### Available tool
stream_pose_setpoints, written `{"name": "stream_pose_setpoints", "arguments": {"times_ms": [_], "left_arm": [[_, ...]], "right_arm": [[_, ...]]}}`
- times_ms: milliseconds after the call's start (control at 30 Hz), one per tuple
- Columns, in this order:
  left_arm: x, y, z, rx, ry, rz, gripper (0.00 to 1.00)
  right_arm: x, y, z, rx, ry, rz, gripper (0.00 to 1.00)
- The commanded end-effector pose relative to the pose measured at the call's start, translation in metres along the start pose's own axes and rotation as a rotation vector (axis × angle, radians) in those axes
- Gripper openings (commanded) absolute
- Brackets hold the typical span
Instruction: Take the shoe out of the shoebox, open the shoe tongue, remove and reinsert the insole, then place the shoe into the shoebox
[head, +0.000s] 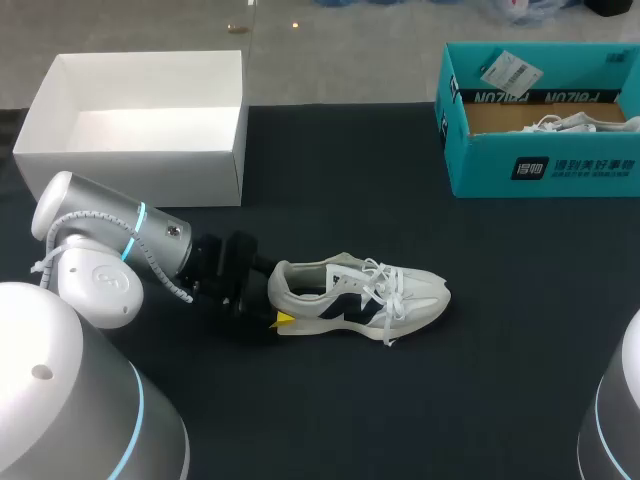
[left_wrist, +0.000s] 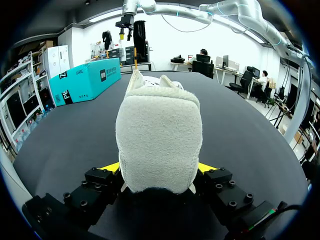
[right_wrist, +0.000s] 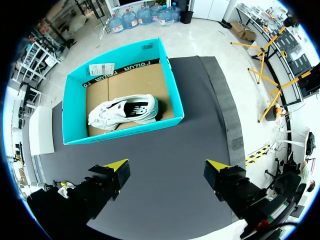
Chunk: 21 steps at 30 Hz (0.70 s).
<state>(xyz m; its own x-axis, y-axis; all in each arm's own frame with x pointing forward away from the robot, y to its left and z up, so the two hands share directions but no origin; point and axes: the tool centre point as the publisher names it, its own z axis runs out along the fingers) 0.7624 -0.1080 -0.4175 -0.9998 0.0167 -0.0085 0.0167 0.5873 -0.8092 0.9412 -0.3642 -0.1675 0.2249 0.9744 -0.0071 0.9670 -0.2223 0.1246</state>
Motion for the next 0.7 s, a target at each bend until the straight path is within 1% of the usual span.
{"name": "stream_pose_setpoints", "arguments": {"times_ms": [33,700], "left_arm": [[0.0011,-0.0008,0.0007,-0.002,-0.003,0.0,0.0],[0.0011,-0.0008,0.0007,-0.002,-0.003,0.0,0.0]], "right_arm": [[-0.0001,-0.0011,0.0002,-0.002,-0.001,0.0,1.0],[-0.0001,-0.0011,0.0002,-0.002,-0.001,0.0,1.0]]}}
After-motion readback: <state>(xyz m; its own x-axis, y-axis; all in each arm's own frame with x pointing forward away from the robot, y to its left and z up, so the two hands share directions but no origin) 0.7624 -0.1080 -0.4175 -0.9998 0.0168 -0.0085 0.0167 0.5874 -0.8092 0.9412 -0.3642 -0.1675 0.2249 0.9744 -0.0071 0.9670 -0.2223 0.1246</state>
